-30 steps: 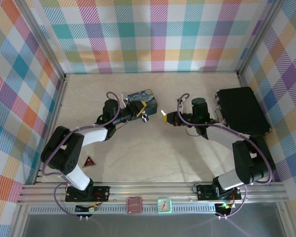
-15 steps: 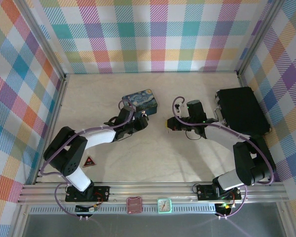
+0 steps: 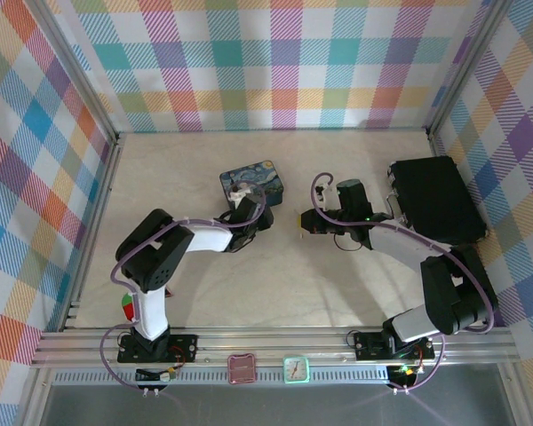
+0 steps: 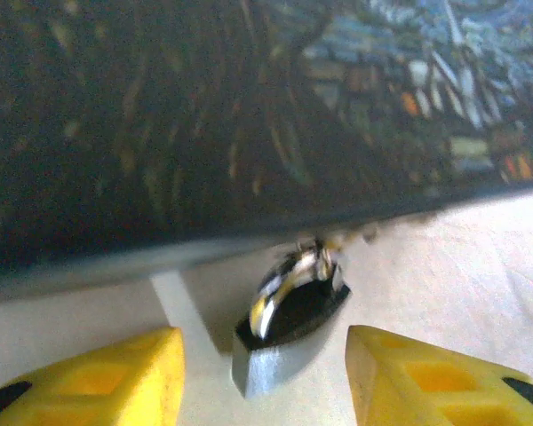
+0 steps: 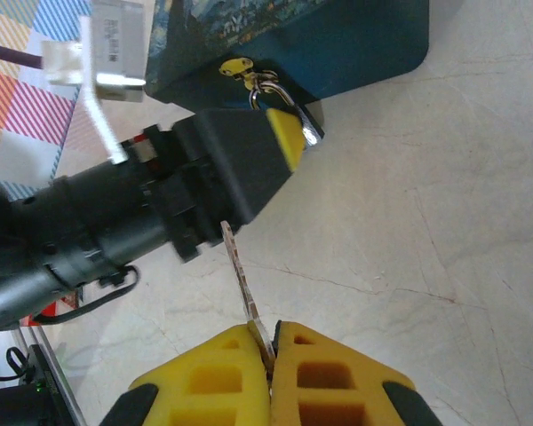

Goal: Unlock a padlock with a key

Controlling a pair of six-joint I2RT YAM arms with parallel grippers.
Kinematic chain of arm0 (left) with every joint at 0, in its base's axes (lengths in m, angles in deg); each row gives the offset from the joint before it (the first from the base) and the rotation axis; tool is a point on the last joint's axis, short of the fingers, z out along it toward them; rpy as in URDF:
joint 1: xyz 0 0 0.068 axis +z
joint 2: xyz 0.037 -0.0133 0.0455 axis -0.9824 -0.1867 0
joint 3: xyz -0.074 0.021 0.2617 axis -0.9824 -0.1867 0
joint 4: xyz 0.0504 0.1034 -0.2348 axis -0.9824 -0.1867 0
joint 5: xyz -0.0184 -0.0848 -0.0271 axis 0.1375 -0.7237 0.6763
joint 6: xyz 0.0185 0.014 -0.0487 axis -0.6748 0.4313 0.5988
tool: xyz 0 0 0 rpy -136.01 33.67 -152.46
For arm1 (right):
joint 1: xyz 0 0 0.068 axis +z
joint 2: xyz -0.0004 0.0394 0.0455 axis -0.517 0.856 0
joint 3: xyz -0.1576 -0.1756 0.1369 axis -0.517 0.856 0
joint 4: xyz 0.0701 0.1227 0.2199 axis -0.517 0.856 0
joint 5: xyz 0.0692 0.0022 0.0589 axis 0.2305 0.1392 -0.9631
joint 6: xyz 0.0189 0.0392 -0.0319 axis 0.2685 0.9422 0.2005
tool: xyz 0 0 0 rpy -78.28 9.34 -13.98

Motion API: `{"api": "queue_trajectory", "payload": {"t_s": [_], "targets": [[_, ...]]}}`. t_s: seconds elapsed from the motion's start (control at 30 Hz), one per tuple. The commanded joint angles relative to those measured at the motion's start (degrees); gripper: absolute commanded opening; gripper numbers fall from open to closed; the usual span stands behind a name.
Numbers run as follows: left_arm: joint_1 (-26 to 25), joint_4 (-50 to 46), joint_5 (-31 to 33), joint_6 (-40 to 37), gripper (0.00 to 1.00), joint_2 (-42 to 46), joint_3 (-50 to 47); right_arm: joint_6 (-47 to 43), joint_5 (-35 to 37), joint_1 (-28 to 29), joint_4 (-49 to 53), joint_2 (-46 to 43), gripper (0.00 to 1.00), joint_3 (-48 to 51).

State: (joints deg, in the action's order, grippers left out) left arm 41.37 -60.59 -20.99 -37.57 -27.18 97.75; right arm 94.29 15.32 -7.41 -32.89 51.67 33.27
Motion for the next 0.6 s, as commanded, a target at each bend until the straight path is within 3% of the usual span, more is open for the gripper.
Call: {"api": "queue_trajectory", "payload": {"t_s": [0.0, 0.3, 0.57], "targets": [[-0.19, 6.76, 0.93, 0.32, 0.51, -3.64, 1.27, 0.58, -0.46, 0.36, -1.78, -2.15, 0.0, 0.08], [-0.02, 8.1, 2.59, -1.14, 0.45, -7.52, 3.15, 0.55, -0.38, 0.38, -1.07, -1.96, 0.0, 0.99], [1.94, 10.55, -1.01, -1.14, 0.12, -7.76, 2.73, 1.16, -0.68, 0.36, -1.29, -1.71, 0.0, 1.68]]}}
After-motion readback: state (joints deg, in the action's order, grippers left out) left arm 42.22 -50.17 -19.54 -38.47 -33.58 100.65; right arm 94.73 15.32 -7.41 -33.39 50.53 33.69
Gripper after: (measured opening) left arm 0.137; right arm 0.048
